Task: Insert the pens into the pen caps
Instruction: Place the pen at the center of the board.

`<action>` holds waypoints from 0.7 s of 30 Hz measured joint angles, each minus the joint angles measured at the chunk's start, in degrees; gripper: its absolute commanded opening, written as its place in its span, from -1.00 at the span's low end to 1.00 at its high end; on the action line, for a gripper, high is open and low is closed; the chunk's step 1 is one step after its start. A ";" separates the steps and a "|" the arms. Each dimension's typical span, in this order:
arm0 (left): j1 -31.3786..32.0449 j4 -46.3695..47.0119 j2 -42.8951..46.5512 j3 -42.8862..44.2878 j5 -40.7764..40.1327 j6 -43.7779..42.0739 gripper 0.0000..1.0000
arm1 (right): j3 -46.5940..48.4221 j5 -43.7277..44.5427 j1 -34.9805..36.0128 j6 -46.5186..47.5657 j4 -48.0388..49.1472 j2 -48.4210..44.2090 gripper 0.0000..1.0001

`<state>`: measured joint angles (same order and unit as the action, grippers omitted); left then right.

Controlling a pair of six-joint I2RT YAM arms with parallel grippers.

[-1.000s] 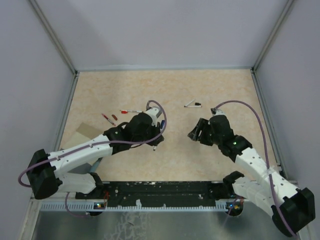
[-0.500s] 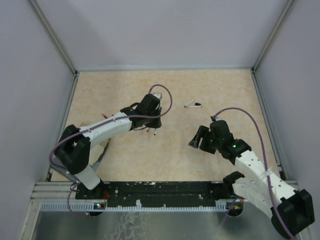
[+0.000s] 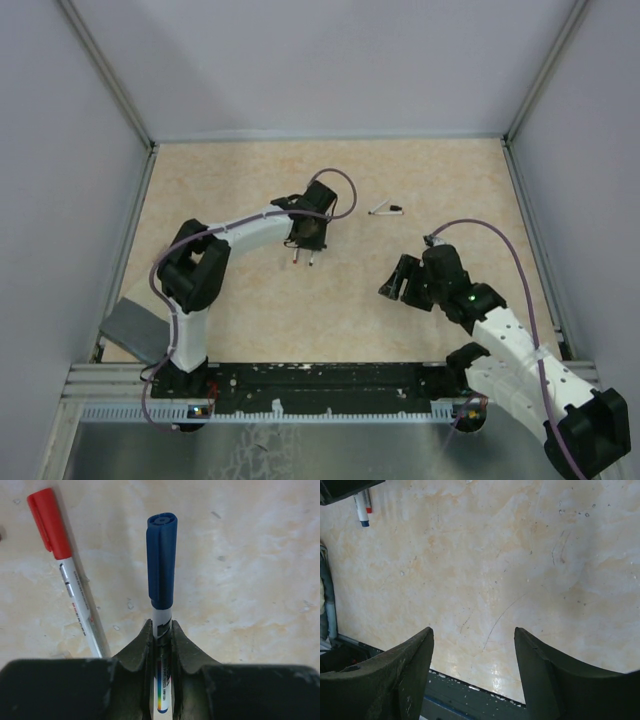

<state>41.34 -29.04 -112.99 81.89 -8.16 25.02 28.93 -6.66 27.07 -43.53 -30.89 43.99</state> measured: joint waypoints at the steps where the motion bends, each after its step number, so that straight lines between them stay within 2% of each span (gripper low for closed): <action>1: -0.17 -0.44 -0.72 0.04 -0.63 0.11 -0.91 | -0.02 -0.02 0.00 0.02 0.02 0.00 0.31; 12: -2.03 -3.06 -3.89 2.16 -4.11 0.96 -0.68 | -1.18 -1.62 0.00 0.52 1.31 -0.81 0.32; 21: -2.54 -3.15 -5.16 3.72 -5.11 0.94 -0.36 | -1.20 -2.19 0.00 0.87 1.36 -0.81 0.32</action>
<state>38.81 -32.18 -118.15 85.60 -13.28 25.96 27.73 -8.84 27.07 -42.65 -29.54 43.18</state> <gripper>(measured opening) 0.286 0.657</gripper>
